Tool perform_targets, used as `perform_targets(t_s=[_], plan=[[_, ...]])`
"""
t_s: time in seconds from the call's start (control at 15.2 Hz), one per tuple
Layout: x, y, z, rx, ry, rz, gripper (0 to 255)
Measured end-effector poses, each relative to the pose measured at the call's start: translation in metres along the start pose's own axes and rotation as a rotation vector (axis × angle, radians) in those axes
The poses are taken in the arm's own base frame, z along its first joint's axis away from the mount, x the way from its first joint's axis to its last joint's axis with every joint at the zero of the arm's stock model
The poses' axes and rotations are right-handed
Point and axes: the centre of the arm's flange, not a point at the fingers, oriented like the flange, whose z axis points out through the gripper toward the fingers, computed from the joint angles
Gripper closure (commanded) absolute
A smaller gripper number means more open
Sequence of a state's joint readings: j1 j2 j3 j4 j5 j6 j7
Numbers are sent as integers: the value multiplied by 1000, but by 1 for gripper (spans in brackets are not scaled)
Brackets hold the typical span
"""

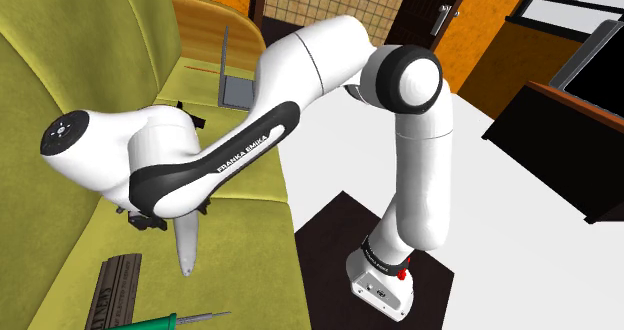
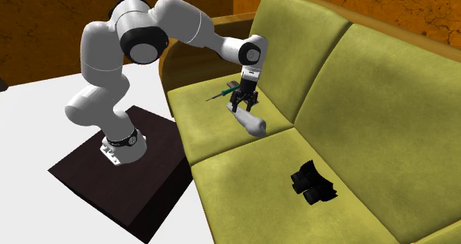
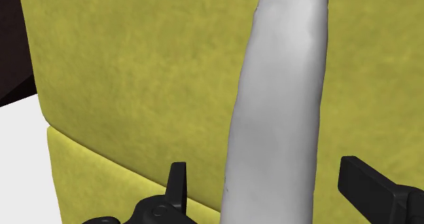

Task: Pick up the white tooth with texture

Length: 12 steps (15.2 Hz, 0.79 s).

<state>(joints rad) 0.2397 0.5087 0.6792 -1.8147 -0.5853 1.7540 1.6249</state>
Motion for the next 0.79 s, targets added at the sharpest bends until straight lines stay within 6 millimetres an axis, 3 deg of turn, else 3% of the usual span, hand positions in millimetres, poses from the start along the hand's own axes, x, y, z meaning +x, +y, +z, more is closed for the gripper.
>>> perform_targets(t_s=[0.2,0.26,0.79], plan=[[-3,-6,14,0,0,0,0],[-3,-7,16,0,0,0,255],[-4,-8,17,-1,1,1,255]])
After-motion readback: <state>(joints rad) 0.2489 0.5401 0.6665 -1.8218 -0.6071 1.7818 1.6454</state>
